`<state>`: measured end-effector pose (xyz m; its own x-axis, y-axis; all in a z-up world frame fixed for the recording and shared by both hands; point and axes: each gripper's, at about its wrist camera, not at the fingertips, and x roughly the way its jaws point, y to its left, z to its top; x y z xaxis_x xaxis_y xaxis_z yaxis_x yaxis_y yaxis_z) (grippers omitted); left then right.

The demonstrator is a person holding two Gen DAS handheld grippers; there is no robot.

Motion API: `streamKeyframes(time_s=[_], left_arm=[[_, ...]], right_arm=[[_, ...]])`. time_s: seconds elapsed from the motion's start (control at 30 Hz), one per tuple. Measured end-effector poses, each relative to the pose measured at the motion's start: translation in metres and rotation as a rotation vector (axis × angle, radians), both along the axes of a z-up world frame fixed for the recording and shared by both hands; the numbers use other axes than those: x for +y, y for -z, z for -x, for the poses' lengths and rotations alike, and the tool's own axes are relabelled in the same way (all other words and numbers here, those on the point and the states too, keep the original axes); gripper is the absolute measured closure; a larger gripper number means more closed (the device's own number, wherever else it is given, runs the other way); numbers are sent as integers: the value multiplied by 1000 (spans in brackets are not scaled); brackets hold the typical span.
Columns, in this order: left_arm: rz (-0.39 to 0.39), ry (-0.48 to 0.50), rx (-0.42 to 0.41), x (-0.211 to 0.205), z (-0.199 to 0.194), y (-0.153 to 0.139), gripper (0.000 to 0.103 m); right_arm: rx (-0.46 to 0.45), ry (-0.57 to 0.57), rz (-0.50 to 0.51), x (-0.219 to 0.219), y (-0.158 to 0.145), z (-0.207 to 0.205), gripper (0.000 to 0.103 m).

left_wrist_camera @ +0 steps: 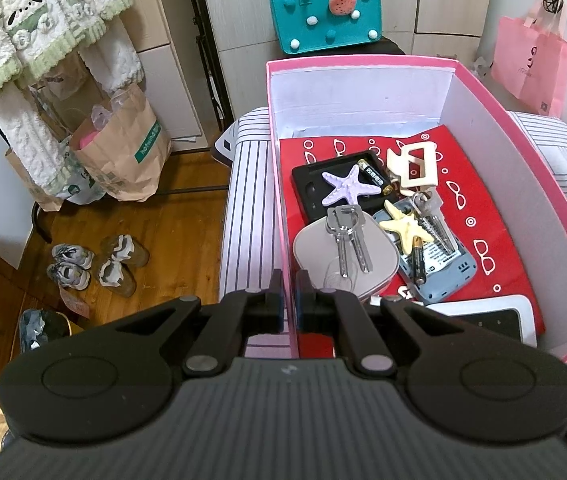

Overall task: Organize rigid objects
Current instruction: 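Grasp the black phone battery with the right gripper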

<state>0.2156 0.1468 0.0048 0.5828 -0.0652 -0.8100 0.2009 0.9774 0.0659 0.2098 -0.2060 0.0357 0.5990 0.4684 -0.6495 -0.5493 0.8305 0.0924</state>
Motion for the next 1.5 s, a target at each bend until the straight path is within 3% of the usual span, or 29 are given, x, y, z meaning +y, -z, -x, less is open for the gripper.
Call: streamKeyframes(time_s=[0.17, 0.33, 0.57, 0.63, 0.7, 0.8, 1.03, 1.1, 1.27, 1.3, 1.4, 1.5], left_arm=[[1, -8, 3, -1, 0, 0, 98], [5, -13, 3, -1, 0, 0, 97], [-4, -4, 2, -2, -1, -2, 97], [-7, -1, 8, -2, -2, -2, 97], [-5, -3, 10, -2, -2, -2, 96], [-5, -3, 10, -2, -2, -2, 96], [0, -15, 13, -4, -5, -1, 96], [-2, -18, 14, -5, -5, -1, 96], [2, -24, 15, -5, -5, -1, 96], [4, -26, 15, -4, -5, -1, 96], [12, -31, 14, -3, -4, -1, 96], [10, -32, 14, -2, -4, -1, 96]], right_arm=[[-11, 29, -1, -13, 19, -6, 75], [-54, 24, 15, -22, 43, -17, 51], [-68, -48, 116, -15, 79, -45, 50], [-95, -91, 147, -11, 88, -55, 46], [-128, -127, 170, -8, 94, -65, 34], [-149, -191, 208, -5, 104, -84, 34], [-151, -319, 193, 1, 114, -115, 26], [-114, -323, 158, 3, 116, -127, 19], [-69, -308, 95, 5, 121, -142, 19], [-51, -302, 79, 4, 120, -144, 27], [11, -202, 31, 2, 116, -149, 30], [35, -124, 52, 2, 113, -140, 32]])
